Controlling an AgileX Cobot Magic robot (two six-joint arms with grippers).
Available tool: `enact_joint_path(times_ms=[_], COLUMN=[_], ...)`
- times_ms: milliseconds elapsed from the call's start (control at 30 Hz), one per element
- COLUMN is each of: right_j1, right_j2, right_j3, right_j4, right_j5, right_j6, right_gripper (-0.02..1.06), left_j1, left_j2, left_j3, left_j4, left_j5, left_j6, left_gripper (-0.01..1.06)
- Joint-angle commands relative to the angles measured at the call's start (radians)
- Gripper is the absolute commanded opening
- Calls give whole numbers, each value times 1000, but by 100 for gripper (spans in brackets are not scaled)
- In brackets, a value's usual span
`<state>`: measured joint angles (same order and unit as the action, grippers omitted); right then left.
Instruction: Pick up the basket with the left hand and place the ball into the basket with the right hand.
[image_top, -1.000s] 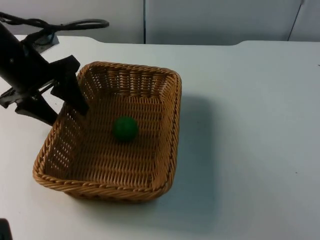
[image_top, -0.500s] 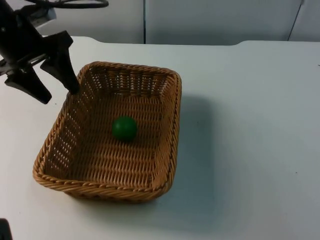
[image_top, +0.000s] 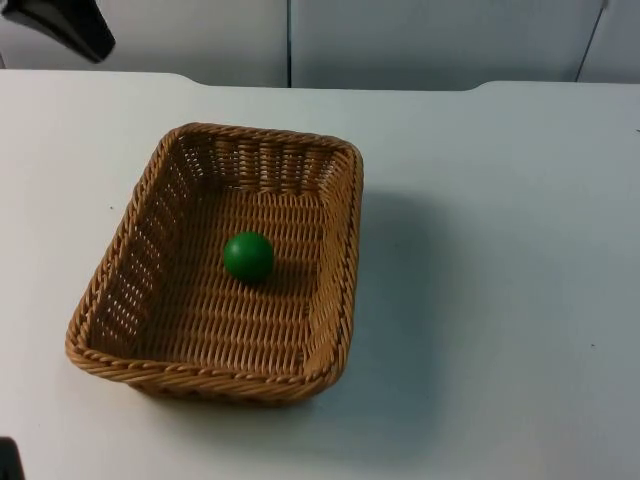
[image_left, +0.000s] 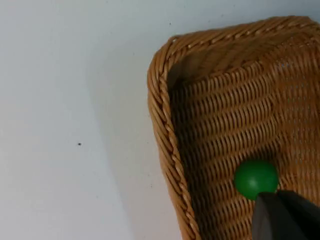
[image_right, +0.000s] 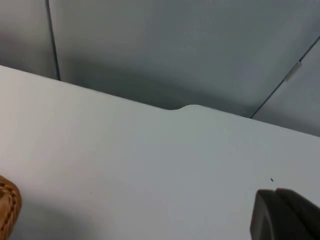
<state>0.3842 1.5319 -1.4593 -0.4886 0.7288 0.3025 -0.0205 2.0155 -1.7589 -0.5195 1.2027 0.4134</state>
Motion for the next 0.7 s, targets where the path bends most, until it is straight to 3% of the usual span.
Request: enact_joint_path(times_ms=[0,33,100,133,167,300,333,400,500,533,667], right_j1=[26,26,60,96,96,208,208,278,402,402,607], right_j2=[-41,-41,-82,-121,-121,-242,-242,-303,-390,-390,-493], right_j3=[6,6,6,6,6,6,6,6,6,6,6], right_j4=[-119,-119,-266,-394,-394,-623,-623,-731,-907,-907,-940], right_j5=[-8,-8,17,53,53,184,184,298,440,440,492], right_j6=[56,56,151,213,213,322,322,352,341,341,245], right_gripper=[0,0,0,0,0,0,0,0,0,0,0], left_j1=[-5,-5,-20,-34,-34,-108,-108,-167,-254,-254,-324], left_j2=[-134,-134,-229,-291,-291,-457,-457,-541,-675,-675,-931], left_j3=[-8,-8,-8,-8,-8,-8,-8,14,141,141,475], left_j4=[127,127,259,324,324,456,456,527,607,607,608], left_j5=[-27,-27,-46,-51,-51,-45,-45,-49,-86,-86,-236], left_j6=[-42,-42,-112,-135,-135,-178,-178,-203,-251,-251,-301], left_gripper=[0,0,0,0,0,0,0,0,0,0,0])
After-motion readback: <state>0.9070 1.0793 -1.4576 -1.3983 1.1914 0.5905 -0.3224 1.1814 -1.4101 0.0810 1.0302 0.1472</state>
